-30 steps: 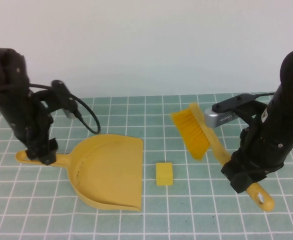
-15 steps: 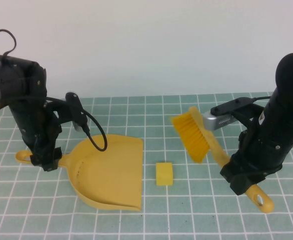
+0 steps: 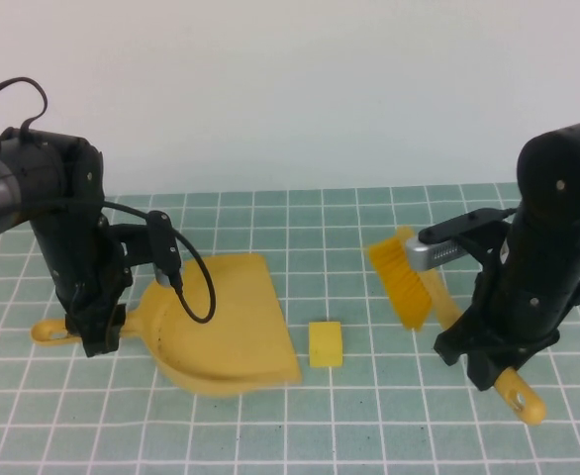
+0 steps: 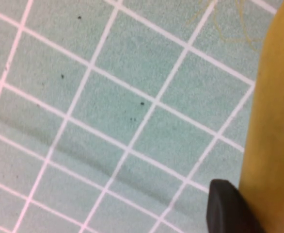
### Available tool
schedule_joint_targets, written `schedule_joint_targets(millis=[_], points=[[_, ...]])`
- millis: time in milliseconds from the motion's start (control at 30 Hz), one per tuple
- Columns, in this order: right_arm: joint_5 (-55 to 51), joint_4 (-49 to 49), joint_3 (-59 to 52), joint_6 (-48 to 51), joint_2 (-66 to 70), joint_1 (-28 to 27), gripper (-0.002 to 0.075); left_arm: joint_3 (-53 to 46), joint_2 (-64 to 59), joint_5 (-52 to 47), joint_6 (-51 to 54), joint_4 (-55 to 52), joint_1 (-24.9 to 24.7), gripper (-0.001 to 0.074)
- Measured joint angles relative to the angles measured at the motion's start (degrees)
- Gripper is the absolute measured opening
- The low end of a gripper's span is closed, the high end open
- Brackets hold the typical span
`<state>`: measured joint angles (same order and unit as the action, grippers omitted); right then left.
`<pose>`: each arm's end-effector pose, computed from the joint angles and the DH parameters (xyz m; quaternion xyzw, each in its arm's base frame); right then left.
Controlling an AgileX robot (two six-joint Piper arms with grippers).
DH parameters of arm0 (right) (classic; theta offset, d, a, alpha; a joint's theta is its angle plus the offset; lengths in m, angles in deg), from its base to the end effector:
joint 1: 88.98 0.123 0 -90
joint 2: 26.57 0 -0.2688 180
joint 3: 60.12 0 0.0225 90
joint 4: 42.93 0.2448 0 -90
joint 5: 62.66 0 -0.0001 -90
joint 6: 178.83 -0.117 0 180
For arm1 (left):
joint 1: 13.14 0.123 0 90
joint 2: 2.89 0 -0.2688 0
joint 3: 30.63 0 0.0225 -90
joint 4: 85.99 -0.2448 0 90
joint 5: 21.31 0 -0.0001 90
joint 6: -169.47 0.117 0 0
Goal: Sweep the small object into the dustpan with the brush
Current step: Pick up the dustpan from the table, then sweep the small ball
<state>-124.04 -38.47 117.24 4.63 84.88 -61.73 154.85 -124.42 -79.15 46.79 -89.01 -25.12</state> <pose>0.2988 0.1629 0.1774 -0.2477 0.9674 0.0423 0.0315 0.3755 -0.0743 0.1486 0.5781 0.8139 0.0418 0.0403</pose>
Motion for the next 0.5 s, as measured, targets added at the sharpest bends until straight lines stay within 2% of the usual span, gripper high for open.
schedule_joint_targets(millis=[267, 500], points=[[0.8, -0.12, 0.04, -2.41, 3.19, 0.0, 0.0175, 0.0, 0.0, -1.06, 0.65, 1.28, -1.28, 0.0216], [-3.26, -6.07, 0.18, -4.0, 3.69, 0.0, 0.0175, 0.0, 0.0, -2.23, -0.88, 0.48, -7.52, 0.0216]])
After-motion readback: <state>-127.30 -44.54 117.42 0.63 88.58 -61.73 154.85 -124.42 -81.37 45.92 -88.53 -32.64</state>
